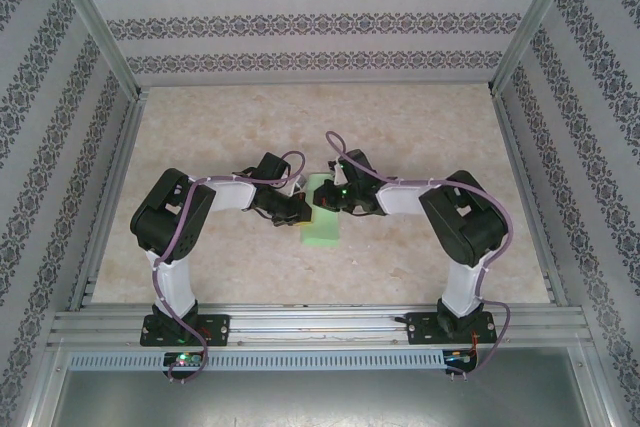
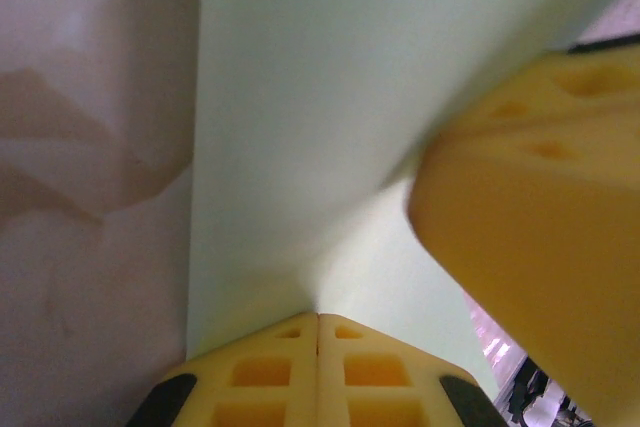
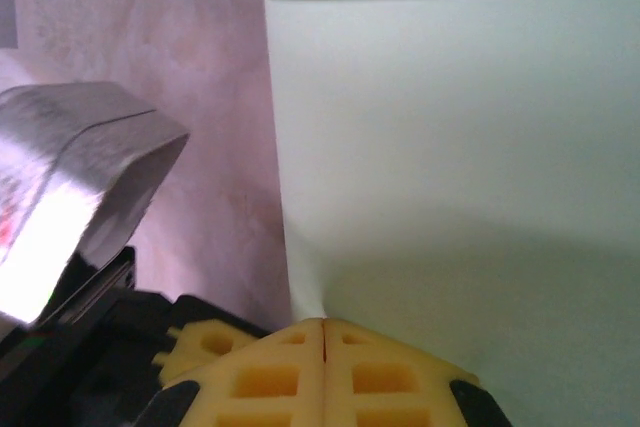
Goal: Fold a paper plane with a square sheet of paper (fold left side to right side)
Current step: Hold the square sheet of paper at the center of the table, then first fold the square sheet of paper in half at the center of the table.
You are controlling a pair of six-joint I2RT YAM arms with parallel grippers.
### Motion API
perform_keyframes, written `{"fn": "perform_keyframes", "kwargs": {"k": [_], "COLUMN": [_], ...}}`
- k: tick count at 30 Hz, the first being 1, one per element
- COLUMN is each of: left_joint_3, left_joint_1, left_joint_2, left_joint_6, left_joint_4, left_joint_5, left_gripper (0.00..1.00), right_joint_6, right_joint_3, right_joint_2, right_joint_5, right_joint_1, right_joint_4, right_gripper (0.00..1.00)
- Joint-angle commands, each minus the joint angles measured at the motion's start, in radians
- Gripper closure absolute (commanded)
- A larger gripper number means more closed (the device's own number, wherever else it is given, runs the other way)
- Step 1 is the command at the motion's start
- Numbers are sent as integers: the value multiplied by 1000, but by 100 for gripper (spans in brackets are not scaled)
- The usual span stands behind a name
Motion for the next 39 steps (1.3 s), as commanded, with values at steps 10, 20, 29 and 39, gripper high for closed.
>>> {"fn": "perform_keyframes", "kwargs": {"k": [10, 20, 29, 39], "left_joint_3": [-34, -154, -257, -292], "left_joint_1": [-8, -26, -57, -77], "left_joint_2": [31, -41, -121, -211], "left_joint_6": [24, 0, -33, -65], "left_joint_4": [-61, -74, -90, -114], "left_joint_5": [-86, -78, -75, -85], "left_gripper": [98, 98, 98, 97], "right_joint_6": [23, 28, 23, 7], "right_joint_3": [15, -23, -27, -21], "right_joint_2": [109, 111, 115, 117], "right_joint_5": [61, 112, 111, 92], "right_joint_1": [-7, -34, -40, -40], "right_joint_4": [-24, -79, -82, -82], "right_gripper": [100, 100, 100, 100]}}
